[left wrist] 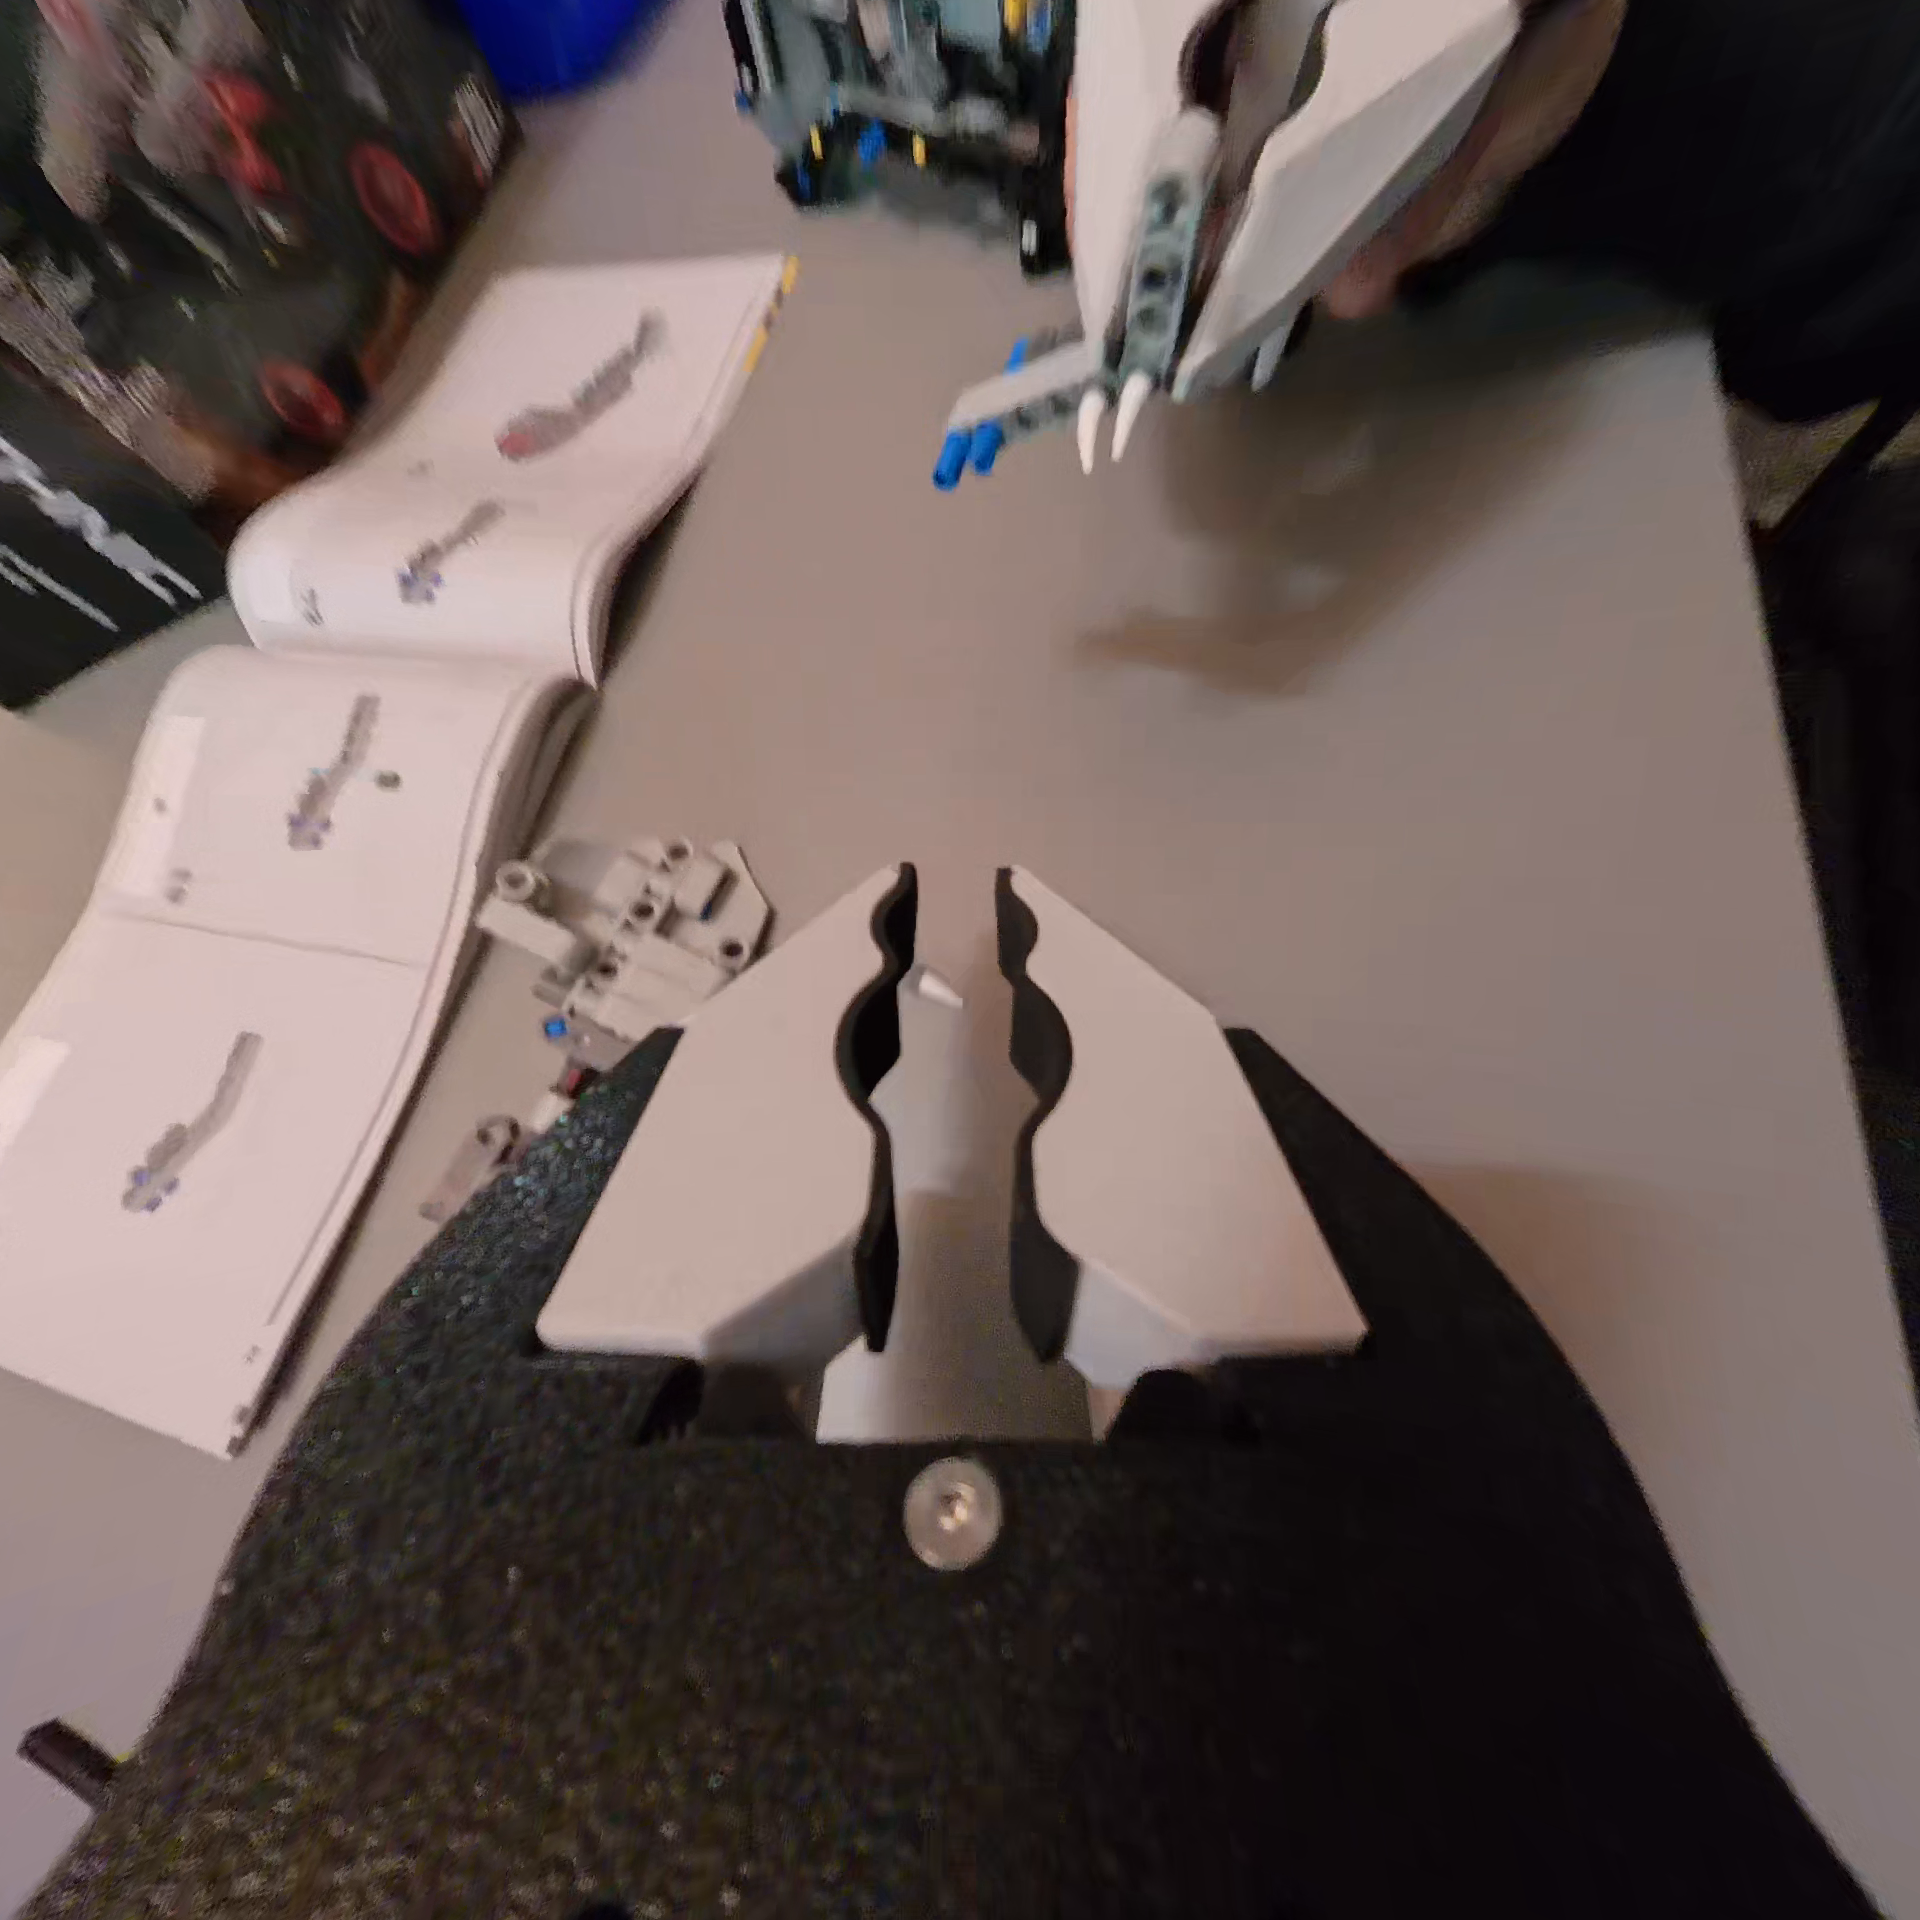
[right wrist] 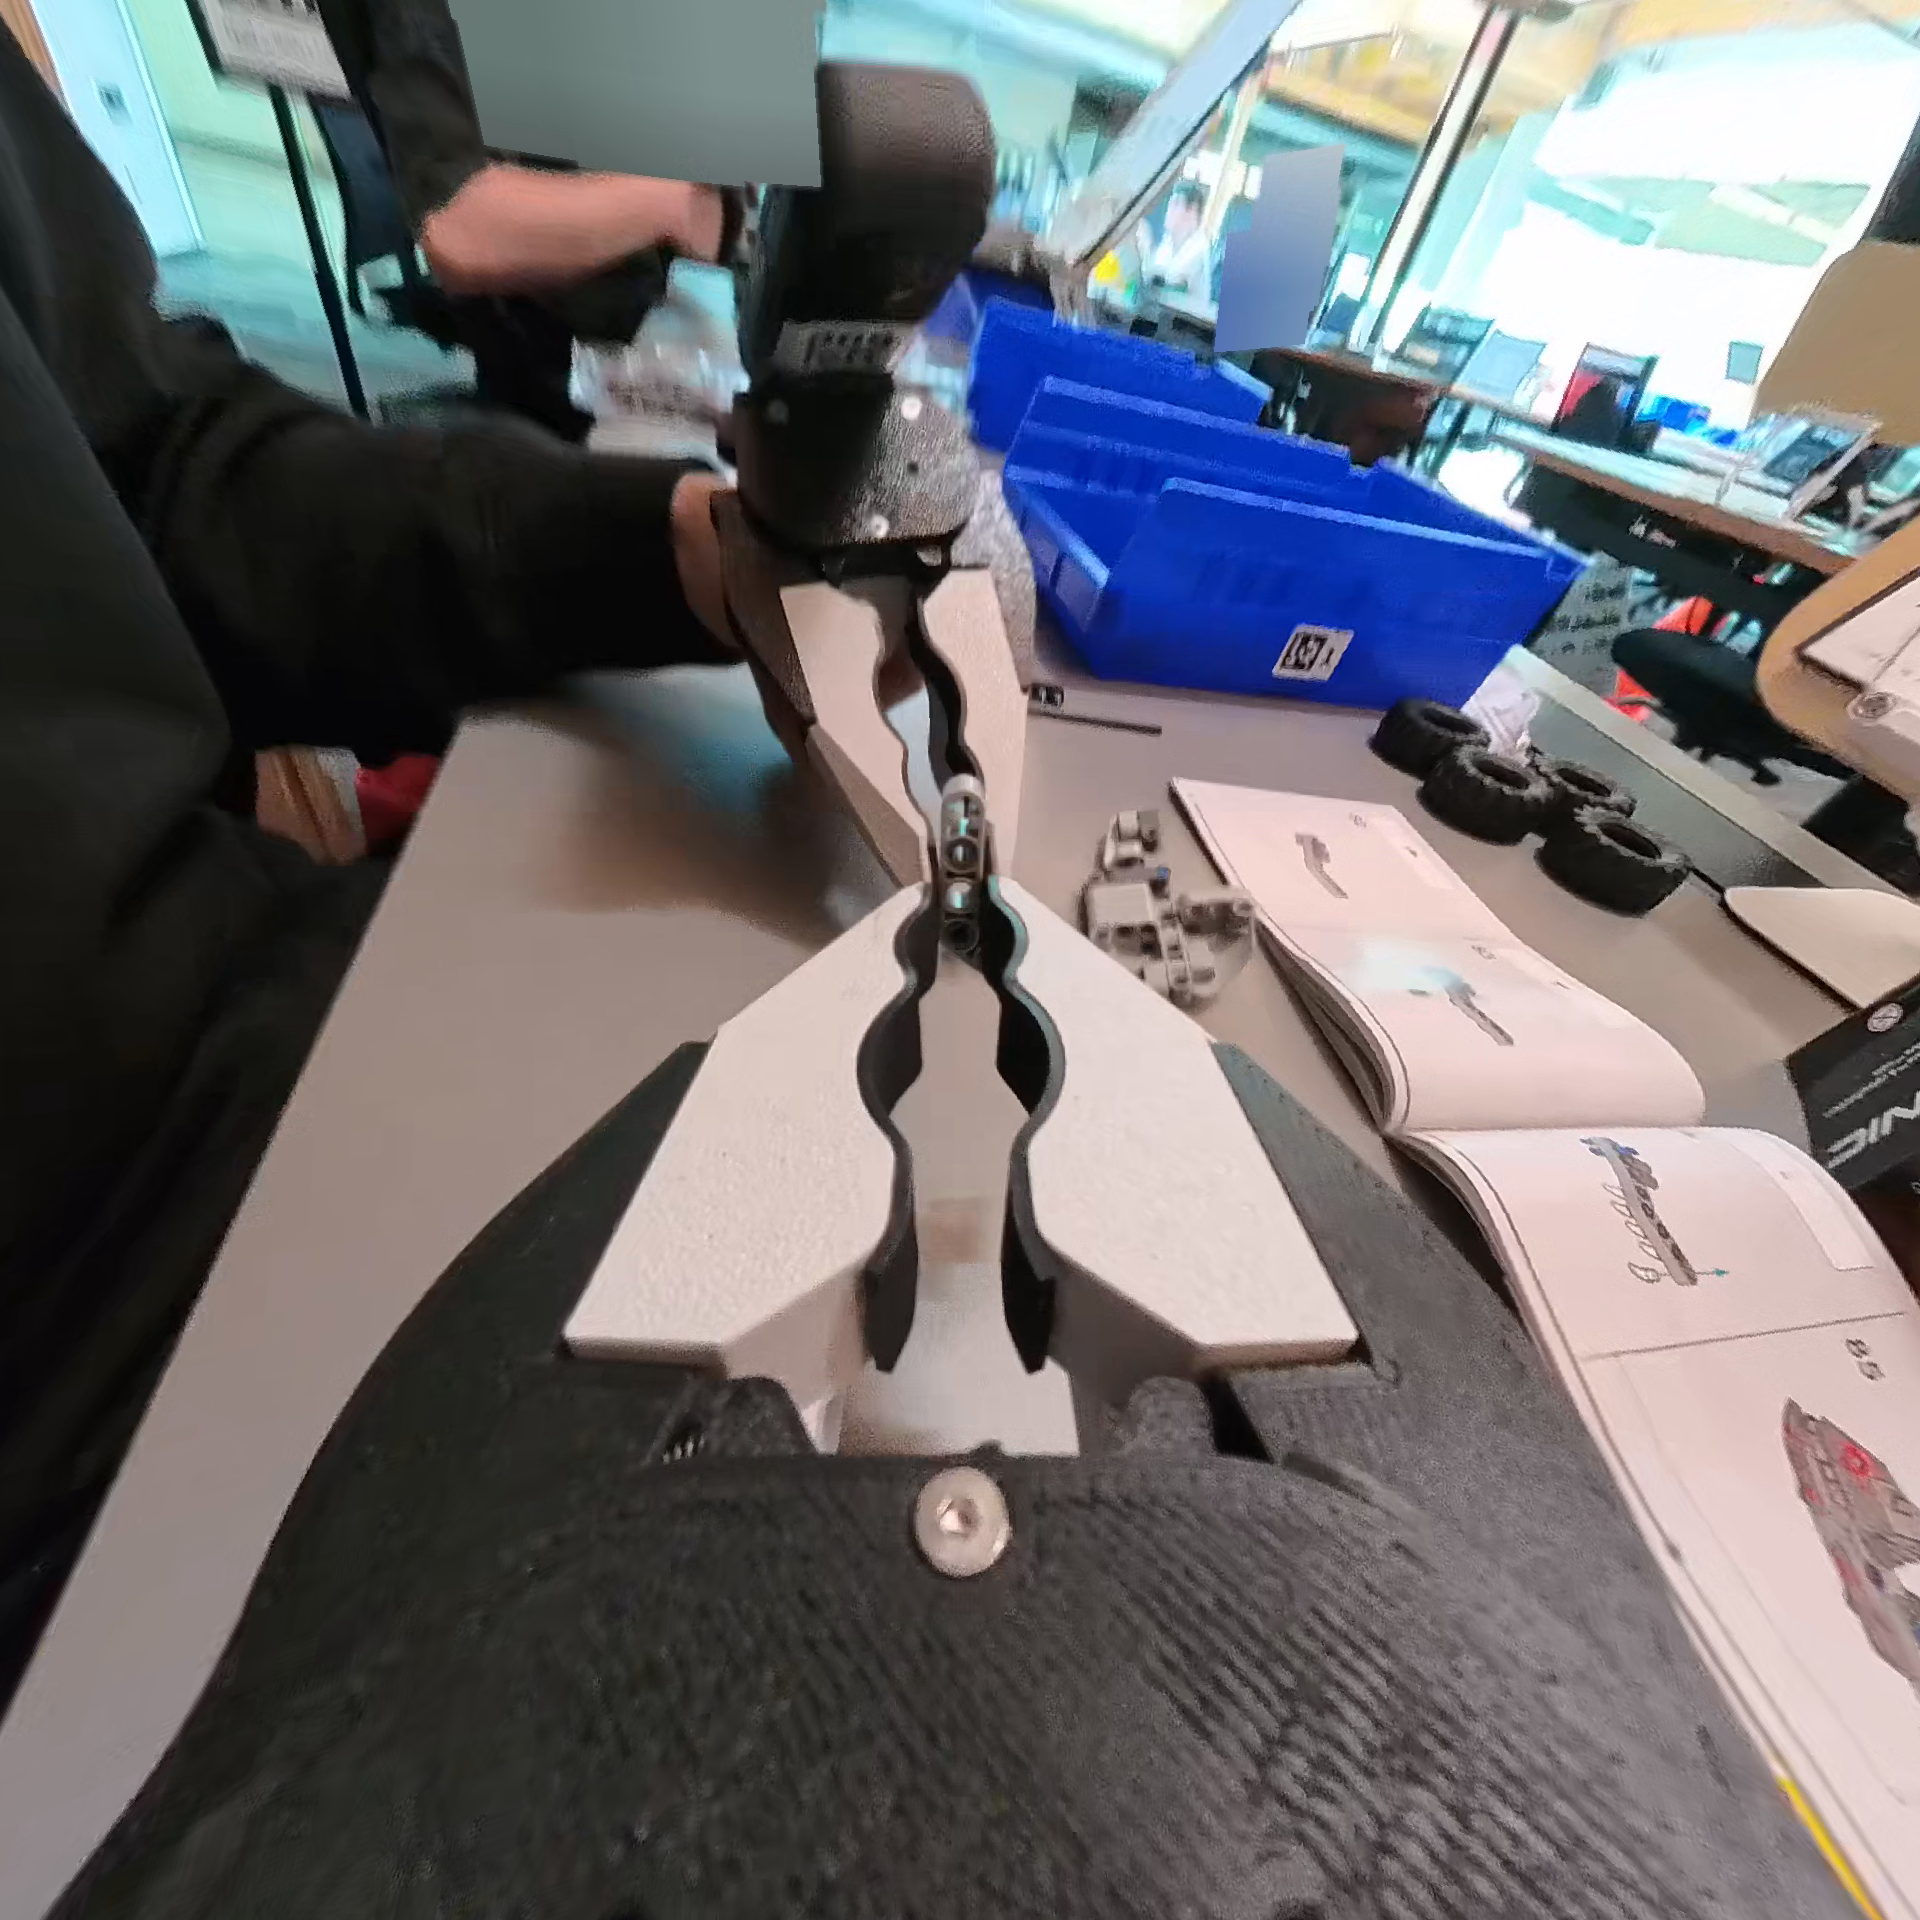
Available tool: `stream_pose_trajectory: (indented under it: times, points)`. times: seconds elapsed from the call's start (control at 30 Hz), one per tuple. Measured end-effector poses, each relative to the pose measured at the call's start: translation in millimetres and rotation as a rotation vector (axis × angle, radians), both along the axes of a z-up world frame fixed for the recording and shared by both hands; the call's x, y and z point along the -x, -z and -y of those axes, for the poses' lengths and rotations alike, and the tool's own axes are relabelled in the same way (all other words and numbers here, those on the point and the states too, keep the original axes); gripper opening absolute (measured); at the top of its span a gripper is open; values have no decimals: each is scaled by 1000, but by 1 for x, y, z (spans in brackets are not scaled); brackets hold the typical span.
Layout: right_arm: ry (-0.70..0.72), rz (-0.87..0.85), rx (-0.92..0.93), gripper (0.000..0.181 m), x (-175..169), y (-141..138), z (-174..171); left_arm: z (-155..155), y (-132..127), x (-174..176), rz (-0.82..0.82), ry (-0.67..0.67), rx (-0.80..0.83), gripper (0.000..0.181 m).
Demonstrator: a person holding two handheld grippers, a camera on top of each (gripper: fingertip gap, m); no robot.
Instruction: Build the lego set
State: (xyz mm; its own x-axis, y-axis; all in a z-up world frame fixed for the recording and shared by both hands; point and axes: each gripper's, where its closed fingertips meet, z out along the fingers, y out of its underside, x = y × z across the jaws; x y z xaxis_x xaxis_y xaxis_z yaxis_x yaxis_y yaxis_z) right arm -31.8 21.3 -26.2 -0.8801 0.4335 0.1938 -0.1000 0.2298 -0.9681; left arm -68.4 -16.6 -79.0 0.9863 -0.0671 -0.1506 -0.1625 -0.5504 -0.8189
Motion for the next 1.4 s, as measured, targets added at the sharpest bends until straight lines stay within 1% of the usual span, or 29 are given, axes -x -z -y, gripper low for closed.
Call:
stream_pose_trajectory:
  times: [0.03,0.1,0.13,0.2,0.27,0.37,0.47,0.5,0.6,0.73,0.83,1.1,1.23,1.27,1.3,1.4]
  points:
    - [-7,5,53,6,-1,-7,0,-4,-9,-3,-9,4,-37,12]
    - [-34,19,135,6,-4,-16,0,-18,-32,-12,-45,5,-149,12]
    - [-50,28,171,6,-5,-20,0,-25,-42,-21,-57,28,-206,12]
    - [-87,47,251,6,-9,-29,1,-35,-56,-34,-82,48,-272,12]
    - [-110,56,297,6,-12,-34,1,-38,-62,-43,-101,78,-290,12]
    - [-125,50,295,5,-14,-35,3,-38,-71,-49,-99,95,-315,12]
    - [-140,64,290,6,-16,-33,6,-38,-79,-52,-169,103,-356,4]
    - [-145,68,297,6,-16,-34,8,-38,-79,-53,-188,107,-349,1]
    - [-153,82,325,6,-17,-36,8,-38,-82,-54,-216,109,-352,0]
    - [-172,97,351,6,-19,-39,9,-37,-78,-55,-211,120,-336,6]
    - [-176,102,350,6,-19,-38,11,-37,-81,-57,-231,135,-350,1]
    - [-239,162,377,6,-26,-39,13,-35,-80,-62,-250,175,-347,0]
    - [-210,149,345,7,-23,-36,12,-35,-77,-57,-242,151,-330,0]
    - [-197,144,330,13,-22,-35,12,-35,-76,-56,-240,150,-328,0]
    - [-183,139,309,15,-20,-32,11,-35,-75,-56,-237,150,-322,0]
    - [-154,111,257,9,-18,-27,12,-35,-73,-55,-244,151,-310,0]
